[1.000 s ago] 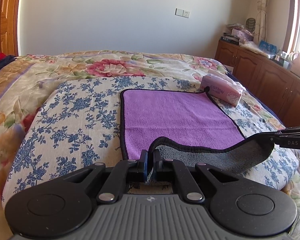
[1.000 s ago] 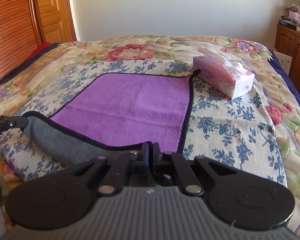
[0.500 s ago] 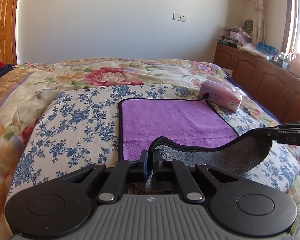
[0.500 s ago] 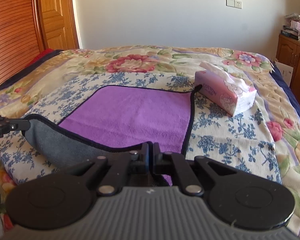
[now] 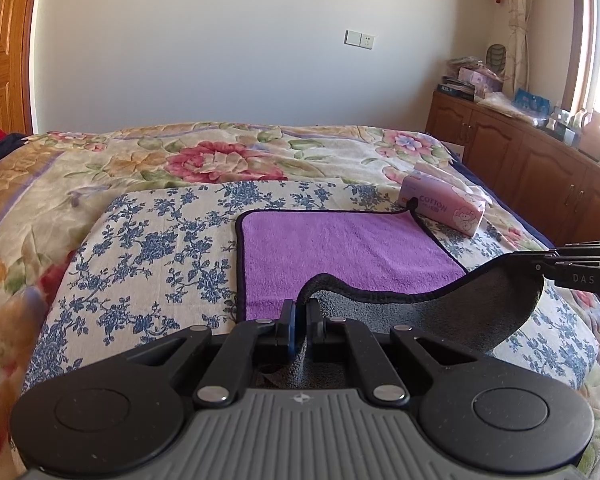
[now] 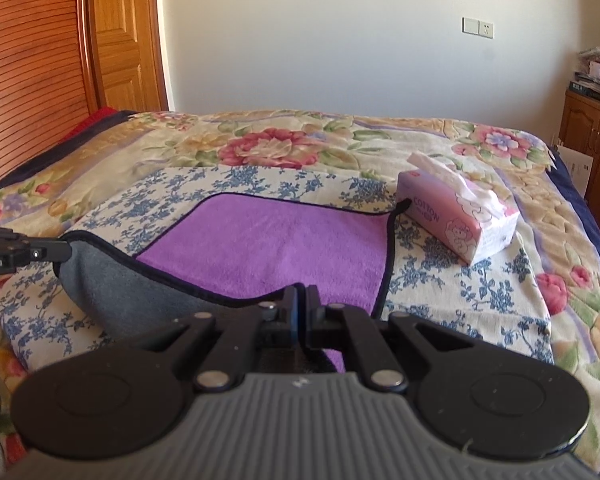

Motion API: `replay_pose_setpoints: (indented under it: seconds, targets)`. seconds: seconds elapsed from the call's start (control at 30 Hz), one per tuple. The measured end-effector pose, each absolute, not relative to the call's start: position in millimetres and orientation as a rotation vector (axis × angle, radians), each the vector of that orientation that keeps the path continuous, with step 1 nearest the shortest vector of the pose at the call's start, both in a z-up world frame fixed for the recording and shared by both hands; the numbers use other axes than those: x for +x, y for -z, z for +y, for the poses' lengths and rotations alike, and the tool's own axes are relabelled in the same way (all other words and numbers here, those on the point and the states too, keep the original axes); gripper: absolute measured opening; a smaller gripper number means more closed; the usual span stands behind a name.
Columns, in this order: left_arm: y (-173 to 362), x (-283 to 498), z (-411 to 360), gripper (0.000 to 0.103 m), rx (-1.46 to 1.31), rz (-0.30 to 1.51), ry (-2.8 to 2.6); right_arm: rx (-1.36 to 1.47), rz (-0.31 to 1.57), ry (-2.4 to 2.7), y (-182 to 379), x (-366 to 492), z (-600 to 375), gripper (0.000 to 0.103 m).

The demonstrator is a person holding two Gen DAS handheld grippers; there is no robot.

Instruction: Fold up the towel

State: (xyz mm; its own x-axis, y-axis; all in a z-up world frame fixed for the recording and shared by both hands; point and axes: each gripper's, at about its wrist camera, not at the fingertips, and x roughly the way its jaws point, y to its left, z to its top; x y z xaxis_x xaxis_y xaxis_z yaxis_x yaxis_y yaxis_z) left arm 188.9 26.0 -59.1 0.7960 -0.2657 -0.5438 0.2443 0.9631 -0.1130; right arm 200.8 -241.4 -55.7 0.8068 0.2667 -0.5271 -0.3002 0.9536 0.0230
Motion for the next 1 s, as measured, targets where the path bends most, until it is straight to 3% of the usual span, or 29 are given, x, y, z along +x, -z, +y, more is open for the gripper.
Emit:
replay_pose_setpoints:
  seconds: [1.0]
  targets:
    - [43.7, 230.6, 16.4, 0.006, -0.008, 0.545, 0.303, -0.165, 0.490, -0.315, 44.5, 237.6, -241.5, 0.004]
